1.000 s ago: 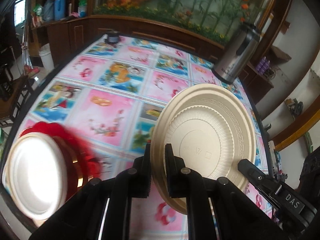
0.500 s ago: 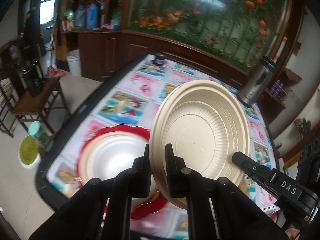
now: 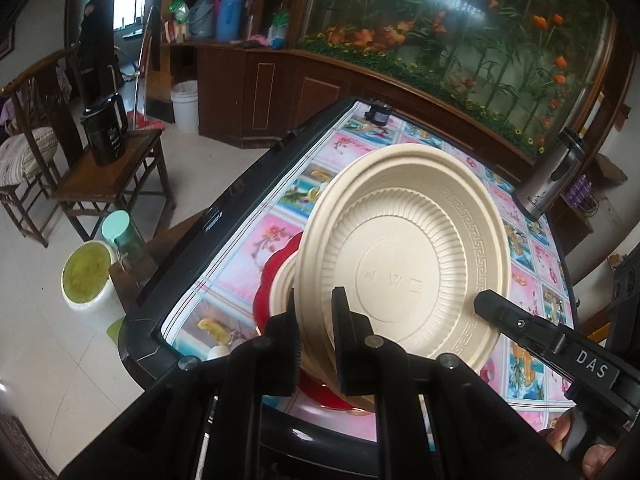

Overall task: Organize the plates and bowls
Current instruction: 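Lower the beige paper bowl into the white bowl with both tools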

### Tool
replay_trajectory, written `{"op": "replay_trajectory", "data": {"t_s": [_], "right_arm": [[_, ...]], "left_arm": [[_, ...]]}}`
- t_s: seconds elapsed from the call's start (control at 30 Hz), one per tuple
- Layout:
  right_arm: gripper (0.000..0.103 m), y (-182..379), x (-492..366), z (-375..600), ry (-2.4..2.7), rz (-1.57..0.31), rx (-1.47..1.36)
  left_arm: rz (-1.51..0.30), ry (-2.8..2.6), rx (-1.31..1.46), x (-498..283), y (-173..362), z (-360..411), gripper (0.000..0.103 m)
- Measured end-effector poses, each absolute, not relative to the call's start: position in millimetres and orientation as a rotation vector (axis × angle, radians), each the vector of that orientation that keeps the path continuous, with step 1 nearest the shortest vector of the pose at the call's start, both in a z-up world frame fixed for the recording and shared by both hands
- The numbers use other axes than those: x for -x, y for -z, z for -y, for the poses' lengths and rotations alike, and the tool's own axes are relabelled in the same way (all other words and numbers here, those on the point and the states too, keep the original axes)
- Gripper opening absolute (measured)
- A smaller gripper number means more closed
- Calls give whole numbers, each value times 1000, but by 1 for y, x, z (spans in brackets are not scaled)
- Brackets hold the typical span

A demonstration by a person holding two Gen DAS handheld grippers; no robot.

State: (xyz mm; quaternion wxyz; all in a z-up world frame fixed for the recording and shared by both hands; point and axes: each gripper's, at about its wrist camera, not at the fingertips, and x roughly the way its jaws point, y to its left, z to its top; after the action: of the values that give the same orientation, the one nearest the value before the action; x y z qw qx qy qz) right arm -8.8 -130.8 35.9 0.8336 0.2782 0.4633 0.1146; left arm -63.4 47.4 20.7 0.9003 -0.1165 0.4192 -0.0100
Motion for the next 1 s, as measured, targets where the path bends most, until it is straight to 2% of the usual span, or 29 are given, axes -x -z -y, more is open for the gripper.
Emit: {"op": "replay_trajectory", "data": {"t_s": [1.0], "right_arm": [[9, 17, -22, 126, -174, -1103, -589]], "left_arm": [[-955, 14, 237, 35, 26, -57, 12]]}}
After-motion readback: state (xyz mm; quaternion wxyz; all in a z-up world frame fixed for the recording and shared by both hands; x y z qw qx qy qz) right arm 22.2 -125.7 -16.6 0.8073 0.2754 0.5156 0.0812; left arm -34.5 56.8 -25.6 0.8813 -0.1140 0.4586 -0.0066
